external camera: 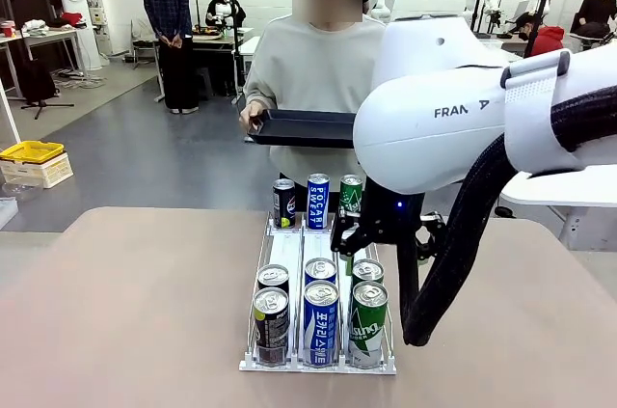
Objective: Retrieve and hand over the desired beverage to the person.
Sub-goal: Pick up a can of the same type that the person held from the Automatic Can Dispenser.
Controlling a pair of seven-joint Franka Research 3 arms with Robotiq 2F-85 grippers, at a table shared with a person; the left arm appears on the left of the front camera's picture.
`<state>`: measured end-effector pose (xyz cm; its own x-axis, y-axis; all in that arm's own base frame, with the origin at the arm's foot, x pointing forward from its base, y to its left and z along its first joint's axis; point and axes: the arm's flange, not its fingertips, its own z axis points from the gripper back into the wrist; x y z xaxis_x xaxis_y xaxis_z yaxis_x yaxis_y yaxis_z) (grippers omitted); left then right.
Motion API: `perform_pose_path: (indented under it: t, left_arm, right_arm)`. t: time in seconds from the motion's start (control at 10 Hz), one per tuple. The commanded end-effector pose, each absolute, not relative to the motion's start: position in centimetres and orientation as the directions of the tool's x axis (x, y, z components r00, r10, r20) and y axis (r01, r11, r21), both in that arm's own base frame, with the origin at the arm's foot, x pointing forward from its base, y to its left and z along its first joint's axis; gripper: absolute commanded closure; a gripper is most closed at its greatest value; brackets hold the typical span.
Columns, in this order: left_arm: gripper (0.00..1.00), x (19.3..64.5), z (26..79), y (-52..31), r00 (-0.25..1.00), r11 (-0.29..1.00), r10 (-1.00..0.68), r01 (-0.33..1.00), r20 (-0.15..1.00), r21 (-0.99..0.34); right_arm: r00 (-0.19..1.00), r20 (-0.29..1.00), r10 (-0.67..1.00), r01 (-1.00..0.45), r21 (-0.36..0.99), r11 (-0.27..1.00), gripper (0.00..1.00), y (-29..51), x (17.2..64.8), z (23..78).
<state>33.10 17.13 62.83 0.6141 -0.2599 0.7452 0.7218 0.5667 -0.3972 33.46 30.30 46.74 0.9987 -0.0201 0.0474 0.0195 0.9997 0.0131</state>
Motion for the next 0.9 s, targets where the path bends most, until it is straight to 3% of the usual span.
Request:
perform_pose_path:
  t: [0.0,0.8]
  left_arm:
    - [0.0,33.1,62.9,17.3,0.594,0.553,-0.259,0.738,0.762,-0.388]
    - [0.0,33.1,62.9,17.3,0.594,0.553,-0.259,0.738,0.762,-0.388]
  right_arm:
    - [0.999,0.028,-0.042,0.041,0.028,0.999,0.0,30.5,31.8,45.8]
    - [0.997,-0.044,-0.055,0.057,0.03,0.998,0.0,30.3,33.5,42.3]
